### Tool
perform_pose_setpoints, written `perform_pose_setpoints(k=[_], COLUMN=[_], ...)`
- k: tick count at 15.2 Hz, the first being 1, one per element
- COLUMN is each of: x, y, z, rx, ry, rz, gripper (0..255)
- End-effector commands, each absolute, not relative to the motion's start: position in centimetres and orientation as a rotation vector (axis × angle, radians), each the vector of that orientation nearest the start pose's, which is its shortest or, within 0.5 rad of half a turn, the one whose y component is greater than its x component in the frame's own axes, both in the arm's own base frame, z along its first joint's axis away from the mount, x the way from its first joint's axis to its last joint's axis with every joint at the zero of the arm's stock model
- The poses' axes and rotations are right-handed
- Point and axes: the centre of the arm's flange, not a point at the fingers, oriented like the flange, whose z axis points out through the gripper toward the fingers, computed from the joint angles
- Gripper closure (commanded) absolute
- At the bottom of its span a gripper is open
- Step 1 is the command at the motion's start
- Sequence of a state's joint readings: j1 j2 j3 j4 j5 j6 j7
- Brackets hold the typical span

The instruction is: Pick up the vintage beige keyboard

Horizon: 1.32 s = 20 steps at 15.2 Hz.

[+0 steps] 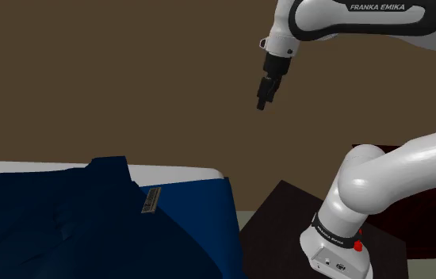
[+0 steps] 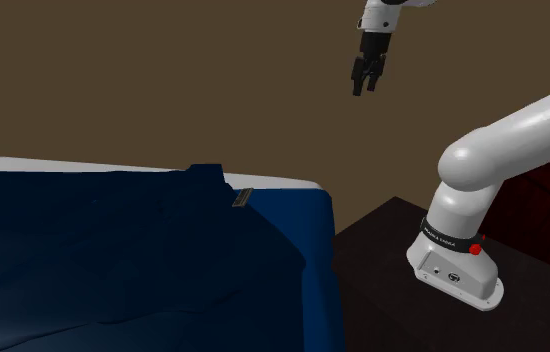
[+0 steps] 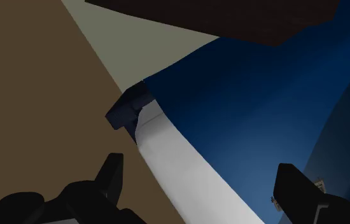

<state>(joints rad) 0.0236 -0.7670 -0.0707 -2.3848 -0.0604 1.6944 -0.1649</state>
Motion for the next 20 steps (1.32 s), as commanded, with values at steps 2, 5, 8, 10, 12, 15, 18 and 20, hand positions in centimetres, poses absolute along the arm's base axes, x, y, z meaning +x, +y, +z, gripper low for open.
perform_pose_setpoints(k=[2, 5, 8, 10, 12, 15, 18, 20], x=[32.4, 33.0, 33.8, 34.4, 35.2, 36.5, 38.0, 39.2], y=[-1.6, 1.7, 5.0, 7.1, 9.2, 12.2, 15.1, 17.0], z=[57.4, 55.0, 52.6, 51.0, 49.4, 46.9, 44.5, 42.8], rx=[-3.155, -3.169, -3.180, -3.184, -3.187, -3.188, -3.185, -3.181], ry=[-0.186, -0.077, 0.033, 0.106, 0.180, 0.291, 0.403, 0.477], rz=[-0.119, -0.125, -0.132, -0.136, -0.140, -0.146, -0.152, -0.155], gripper=[0, 0, 0, 0, 0, 0, 0, 0])
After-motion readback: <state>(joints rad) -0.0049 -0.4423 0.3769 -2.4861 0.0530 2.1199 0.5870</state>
